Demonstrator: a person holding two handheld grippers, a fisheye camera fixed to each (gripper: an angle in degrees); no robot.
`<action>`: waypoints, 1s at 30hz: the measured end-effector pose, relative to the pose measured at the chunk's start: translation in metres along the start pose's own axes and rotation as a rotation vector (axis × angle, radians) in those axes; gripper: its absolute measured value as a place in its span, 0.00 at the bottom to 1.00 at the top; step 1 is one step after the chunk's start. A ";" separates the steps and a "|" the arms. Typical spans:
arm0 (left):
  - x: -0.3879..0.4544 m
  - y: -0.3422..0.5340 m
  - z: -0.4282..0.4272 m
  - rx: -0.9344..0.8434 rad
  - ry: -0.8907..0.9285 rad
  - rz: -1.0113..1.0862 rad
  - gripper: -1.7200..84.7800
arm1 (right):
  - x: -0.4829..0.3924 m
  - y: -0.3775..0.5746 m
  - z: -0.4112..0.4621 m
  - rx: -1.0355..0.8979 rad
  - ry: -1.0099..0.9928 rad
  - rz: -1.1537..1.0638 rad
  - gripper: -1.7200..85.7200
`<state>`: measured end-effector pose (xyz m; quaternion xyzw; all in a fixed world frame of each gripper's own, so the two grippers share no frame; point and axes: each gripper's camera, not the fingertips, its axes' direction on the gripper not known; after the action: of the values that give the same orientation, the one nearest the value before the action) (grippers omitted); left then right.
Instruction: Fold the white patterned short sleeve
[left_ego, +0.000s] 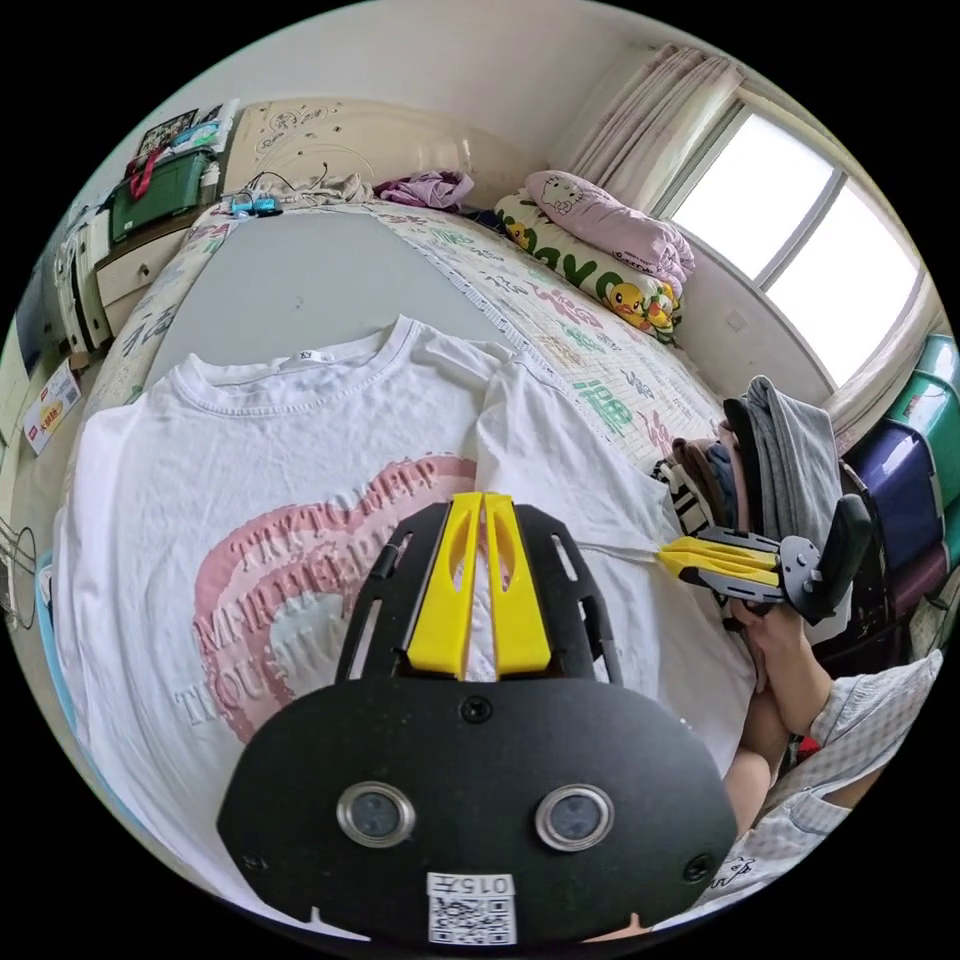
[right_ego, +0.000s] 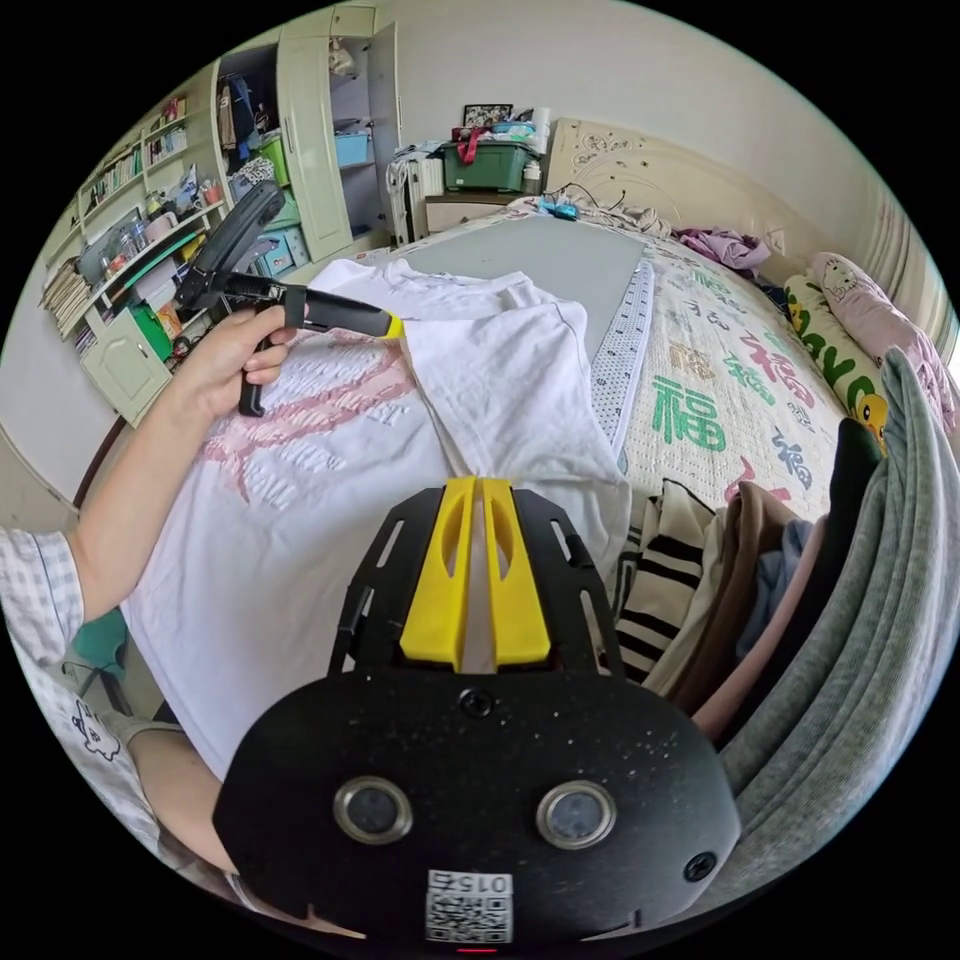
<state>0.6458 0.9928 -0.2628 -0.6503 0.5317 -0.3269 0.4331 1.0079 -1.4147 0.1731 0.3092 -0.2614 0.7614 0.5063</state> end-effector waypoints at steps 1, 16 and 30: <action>0.003 0.004 -0.003 0.007 -0.035 0.001 0.01 | 0.001 -0.002 -0.003 0.004 -0.007 0.008 0.02; 0.001 0.036 -0.011 -0.025 -0.071 -0.038 0.03 | -0.004 -0.048 0.002 0.001 -0.059 -0.014 0.02; 0.194 0.081 0.044 -0.133 0.144 0.698 0.13 | 0.016 -0.113 0.079 -0.043 0.255 0.164 0.06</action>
<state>0.6946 0.8087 -0.3616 -0.4318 0.7708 -0.1692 0.4369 1.1253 -1.4213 0.2473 0.1768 -0.2354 0.8274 0.4782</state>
